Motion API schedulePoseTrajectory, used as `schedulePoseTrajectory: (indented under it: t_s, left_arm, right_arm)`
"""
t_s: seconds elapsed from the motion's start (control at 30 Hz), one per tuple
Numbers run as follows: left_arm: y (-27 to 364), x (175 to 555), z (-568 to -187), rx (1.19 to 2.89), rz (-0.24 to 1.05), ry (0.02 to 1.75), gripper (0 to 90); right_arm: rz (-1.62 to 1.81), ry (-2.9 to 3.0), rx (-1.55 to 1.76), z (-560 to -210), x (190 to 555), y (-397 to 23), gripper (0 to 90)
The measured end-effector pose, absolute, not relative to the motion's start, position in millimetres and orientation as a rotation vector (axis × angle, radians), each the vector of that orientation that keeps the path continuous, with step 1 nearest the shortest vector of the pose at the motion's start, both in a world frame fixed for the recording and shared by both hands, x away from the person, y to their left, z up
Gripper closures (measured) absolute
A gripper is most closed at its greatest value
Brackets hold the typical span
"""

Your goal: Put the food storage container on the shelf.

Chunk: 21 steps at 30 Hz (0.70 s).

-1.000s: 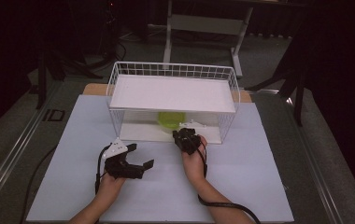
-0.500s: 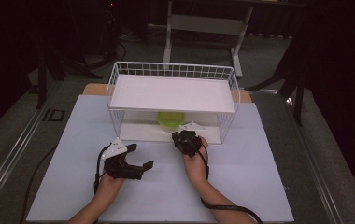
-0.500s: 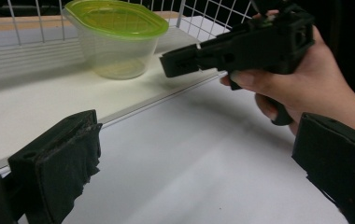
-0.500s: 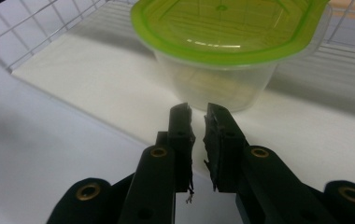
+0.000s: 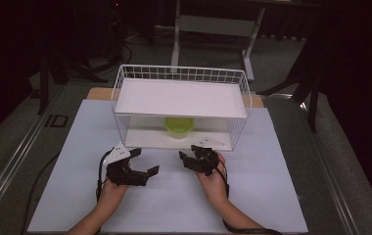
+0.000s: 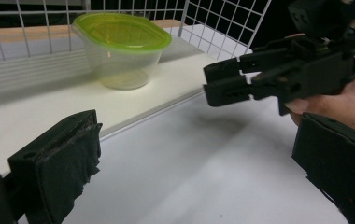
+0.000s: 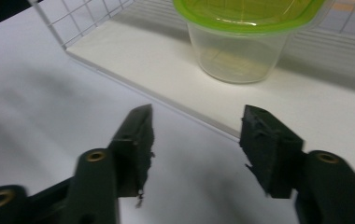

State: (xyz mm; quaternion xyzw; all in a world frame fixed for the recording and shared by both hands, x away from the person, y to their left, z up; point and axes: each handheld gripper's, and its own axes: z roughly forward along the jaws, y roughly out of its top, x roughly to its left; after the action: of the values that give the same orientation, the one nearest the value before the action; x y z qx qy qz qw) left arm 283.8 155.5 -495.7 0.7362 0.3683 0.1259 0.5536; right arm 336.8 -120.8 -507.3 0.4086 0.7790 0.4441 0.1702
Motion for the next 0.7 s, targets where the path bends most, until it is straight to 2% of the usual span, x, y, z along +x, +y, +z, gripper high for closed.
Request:
schedulePoseTrajectory:
  t_s: [0.27,0.4,0.7]
  left_arm:
    - [156,282,-485,1.743,0.303,0.852,1.9]
    - [158,280,-484,1.734,0.286,0.854,1.9]
    - [168,275,-482,1.738,0.269,0.855,1.9]
  right_arm:
    - [1.320,2.232,1.134,-499,326,-141,17.2]
    - [1.332,2.235,1.105,-497,321,-149,14.4]
    - [1.370,2.220,1.053,-483,299,-161,14.1]
